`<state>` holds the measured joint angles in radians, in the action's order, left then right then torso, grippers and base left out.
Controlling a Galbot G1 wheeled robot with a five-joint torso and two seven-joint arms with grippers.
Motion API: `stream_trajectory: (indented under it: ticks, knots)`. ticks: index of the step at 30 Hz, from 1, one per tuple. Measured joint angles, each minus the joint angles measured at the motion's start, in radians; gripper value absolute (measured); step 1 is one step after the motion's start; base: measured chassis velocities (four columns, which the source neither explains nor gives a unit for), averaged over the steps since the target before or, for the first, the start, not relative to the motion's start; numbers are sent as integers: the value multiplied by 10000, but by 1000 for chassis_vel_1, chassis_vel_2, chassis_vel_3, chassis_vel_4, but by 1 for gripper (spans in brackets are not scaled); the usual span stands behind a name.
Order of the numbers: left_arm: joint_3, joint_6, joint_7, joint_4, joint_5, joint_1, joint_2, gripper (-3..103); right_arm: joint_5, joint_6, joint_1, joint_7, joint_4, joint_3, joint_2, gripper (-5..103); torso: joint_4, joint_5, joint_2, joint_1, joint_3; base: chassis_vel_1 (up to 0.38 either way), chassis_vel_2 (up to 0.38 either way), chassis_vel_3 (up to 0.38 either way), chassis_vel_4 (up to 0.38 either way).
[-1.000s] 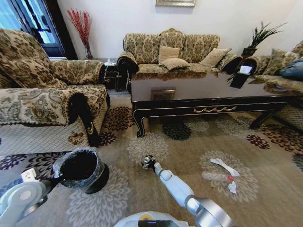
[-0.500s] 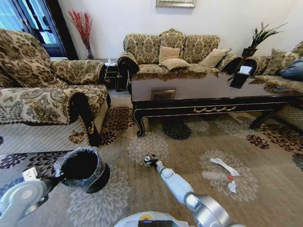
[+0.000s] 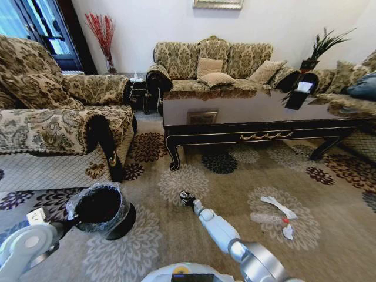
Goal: Move to the front of the table and pick up the trash from the floor, then place it into the trash bin.
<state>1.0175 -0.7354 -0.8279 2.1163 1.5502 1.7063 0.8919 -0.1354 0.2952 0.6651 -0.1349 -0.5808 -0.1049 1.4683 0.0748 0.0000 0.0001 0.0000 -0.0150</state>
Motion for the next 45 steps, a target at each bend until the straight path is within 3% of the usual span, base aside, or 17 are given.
stream_trajectory:
  ticks: [5,8,14,18,19,23,29,33,36,38,40,45]
  knots:
    - [-545,0,-186,65,-53,-407,-13,0,-575,-282,409,260,-1342,-447,-513,25,1,0,-1,0,-2,0,0,0,0]
    - [-1110,0,-371,67,-165,-838,-128,0,-805,-346,800,492,-2413,-541,-975,20,1,2,-1,0,-2,0,0,0,0]
    - [-2286,1,-773,3,-282,-1718,-404,0,-1125,-392,1431,696,-3888,-254,-1784,20,0,5,-1,0,-1,0,0,0,0]
    - [-4312,-3,-1185,-335,-227,-3156,-734,0,-1886,-645,2546,887,-6148,616,-3003,20,7,3,-1,0,-2,0,0,0,0]
    - [-4312,-3,-1185,-335,-227,-3156,-734,0,-1886,-645,2546,887,-6148,616,-3003,20,7,3,-1,0,-2,0,0,0,0]
    - [-5769,3,-1417,-692,28,-4530,-891,0,-2508,-980,3811,1113,-8742,1636,-4127,20,7,2,-1,0,-1,0,0,0,0]
    - [-6580,0,-1485,-683,196,-5017,-1003,0,-2983,-1253,4704,1246,-11198,2031,-4908,20,3,1,-1,0,-1,0,0,0,0]
    - [-7242,0,-1580,-640,268,-5436,-987,0,-3189,-1406,4993,1306,-12406,1981,-5167,20,-13,5,-1,0,-1,0,0,0,0]
    - [-8271,0,-1644,-758,458,-6280,-920,0,-3211,-1495,5630,1336,-13271,2257,-5289,20,-5,1,-1,0,-1,0,0,0,0]
    - [-9109,0,-1749,-901,610,-6991,-791,0,-3147,-1522,6216,1334,-13944,2505,-5360,20,13,1,-1,0,-1,0,0,0,0]
    - [-10111,0,-1916,-1174,721,-7957,-543,0,-2918,-1524,7013,1235,-14800,2854,-5438,20,12,3,-1,0,-1,0,0,0,0]
    - [-11264,1,-2101,-1537,854,-9170,-54,0,-2365,-1457,7942,989,-15621,3231,-5468,20,3,0,-1,0,-1,0,0,0,0]
